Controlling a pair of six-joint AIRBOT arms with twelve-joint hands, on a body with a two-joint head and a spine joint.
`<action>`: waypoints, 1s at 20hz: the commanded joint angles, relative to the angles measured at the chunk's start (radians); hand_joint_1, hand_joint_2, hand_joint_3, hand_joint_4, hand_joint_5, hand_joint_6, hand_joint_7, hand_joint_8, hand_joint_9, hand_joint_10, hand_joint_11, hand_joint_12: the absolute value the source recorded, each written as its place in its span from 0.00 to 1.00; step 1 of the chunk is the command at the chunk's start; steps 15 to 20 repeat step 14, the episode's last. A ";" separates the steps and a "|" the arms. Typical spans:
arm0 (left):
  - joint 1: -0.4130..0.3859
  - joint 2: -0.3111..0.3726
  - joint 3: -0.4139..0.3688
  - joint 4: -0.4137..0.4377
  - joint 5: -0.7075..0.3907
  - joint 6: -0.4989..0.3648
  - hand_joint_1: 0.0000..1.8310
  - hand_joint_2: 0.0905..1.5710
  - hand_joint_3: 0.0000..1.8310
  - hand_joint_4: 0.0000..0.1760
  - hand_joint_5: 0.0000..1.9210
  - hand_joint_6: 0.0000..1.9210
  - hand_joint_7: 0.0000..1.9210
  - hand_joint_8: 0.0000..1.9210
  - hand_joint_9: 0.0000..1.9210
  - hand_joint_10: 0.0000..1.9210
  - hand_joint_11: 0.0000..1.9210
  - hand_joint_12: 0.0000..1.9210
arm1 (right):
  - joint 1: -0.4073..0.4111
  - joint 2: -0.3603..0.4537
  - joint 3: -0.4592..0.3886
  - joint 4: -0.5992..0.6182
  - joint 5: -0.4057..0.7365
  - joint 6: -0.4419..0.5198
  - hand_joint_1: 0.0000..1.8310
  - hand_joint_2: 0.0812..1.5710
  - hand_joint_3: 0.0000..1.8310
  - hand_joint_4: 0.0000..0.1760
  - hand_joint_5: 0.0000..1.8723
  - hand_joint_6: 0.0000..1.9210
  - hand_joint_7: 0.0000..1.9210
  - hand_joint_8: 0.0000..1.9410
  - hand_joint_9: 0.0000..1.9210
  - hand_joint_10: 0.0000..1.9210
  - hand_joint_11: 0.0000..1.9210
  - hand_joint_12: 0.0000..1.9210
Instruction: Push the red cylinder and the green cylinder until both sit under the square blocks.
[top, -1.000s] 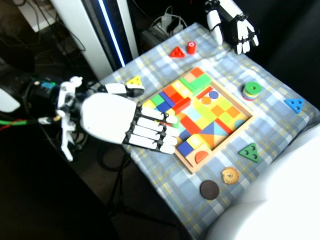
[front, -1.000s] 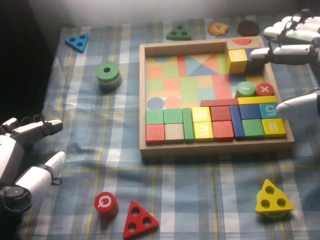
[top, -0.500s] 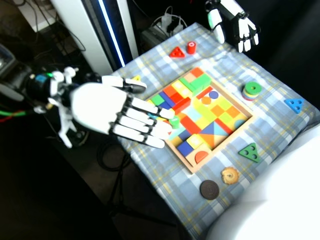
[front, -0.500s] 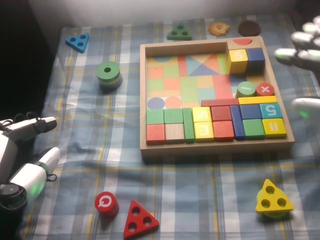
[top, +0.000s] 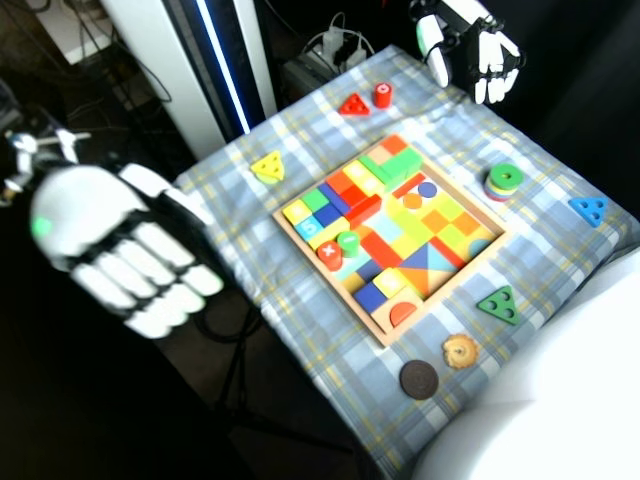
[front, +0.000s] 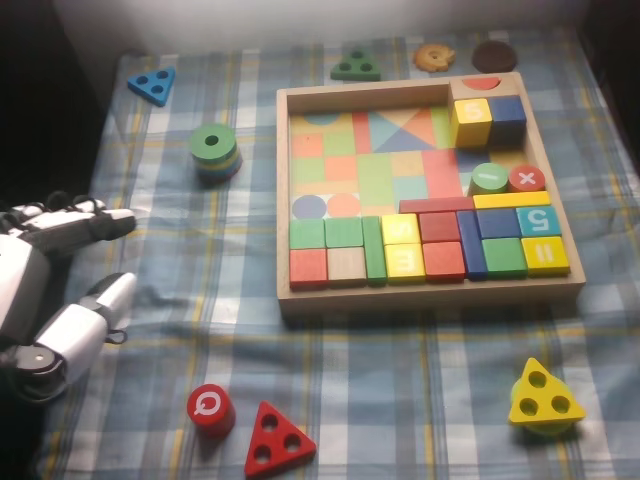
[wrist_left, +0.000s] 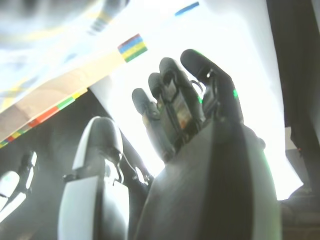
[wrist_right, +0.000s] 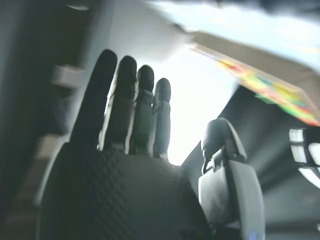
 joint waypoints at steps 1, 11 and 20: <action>-0.001 -0.006 -0.004 0.034 -0.130 -0.007 0.43 0.85 0.00 0.00 0.36 0.00 0.27 0.00 0.21 0.00 0.00 0.19 | 0.014 -0.007 0.009 -0.007 0.120 -0.001 0.08 0.78 0.00 0.00 0.30 0.00 0.29 0.00 0.26 0.00 0.20 0.14; 0.038 -0.027 0.013 0.041 -0.163 -0.100 0.43 0.85 0.00 0.05 0.34 0.00 0.25 0.00 0.19 0.00 0.00 0.05 | 0.069 -0.133 0.115 -0.015 0.120 0.144 0.00 0.81 0.01 0.10 0.26 0.00 0.24 0.00 0.22 0.00 0.21 0.06; 0.037 -0.036 0.021 0.030 -0.146 -0.104 0.45 0.84 0.00 0.07 0.35 0.00 0.25 0.00 0.21 0.01 0.00 0.05 | 0.050 -0.143 0.117 0.011 0.121 0.159 0.00 0.83 0.00 0.00 0.25 0.00 0.23 0.00 0.20 0.00 0.20 0.05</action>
